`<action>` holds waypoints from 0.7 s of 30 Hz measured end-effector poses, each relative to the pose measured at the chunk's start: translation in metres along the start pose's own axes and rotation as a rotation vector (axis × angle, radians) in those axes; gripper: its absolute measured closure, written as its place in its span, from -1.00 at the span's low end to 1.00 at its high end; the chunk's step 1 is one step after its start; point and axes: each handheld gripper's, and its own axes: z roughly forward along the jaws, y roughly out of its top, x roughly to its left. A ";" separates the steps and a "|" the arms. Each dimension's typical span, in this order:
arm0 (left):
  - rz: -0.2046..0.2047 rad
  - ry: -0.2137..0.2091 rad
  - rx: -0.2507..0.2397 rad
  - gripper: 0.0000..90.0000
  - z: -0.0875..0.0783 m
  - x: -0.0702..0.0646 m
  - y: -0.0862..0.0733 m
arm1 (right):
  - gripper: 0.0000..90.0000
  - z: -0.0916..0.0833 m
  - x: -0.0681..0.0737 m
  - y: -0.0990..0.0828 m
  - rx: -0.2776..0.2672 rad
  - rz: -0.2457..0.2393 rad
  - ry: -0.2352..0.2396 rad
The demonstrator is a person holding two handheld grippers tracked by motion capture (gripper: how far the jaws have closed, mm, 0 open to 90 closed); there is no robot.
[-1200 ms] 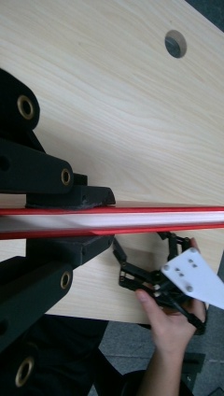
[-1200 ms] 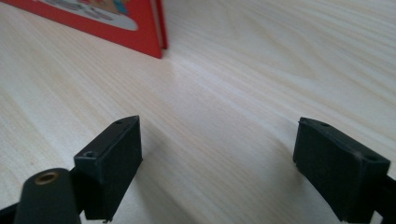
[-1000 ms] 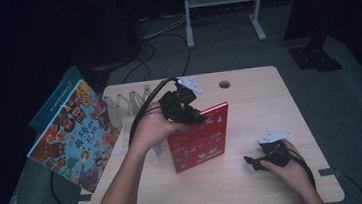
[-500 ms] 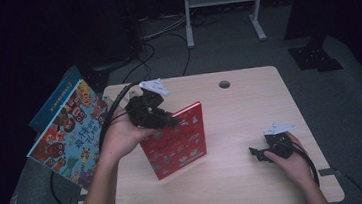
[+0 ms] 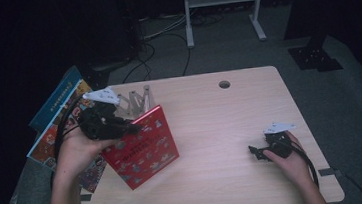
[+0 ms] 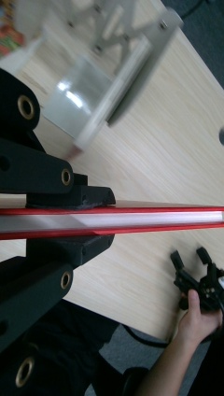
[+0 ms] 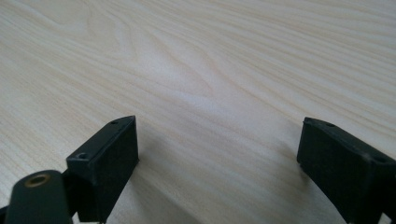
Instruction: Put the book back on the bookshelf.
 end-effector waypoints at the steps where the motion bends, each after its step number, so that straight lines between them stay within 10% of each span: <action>1: -0.019 0.016 -0.003 0.76 -0.008 0.003 -0.007 | -0.74 0.000 0.000 0.000 0.000 -0.001 0.000; 21: -0.185 0.168 0.017 0.76 -0.037 0.044 -0.054 | -0.75 0.003 -0.003 0.003 0.001 -0.002 0.000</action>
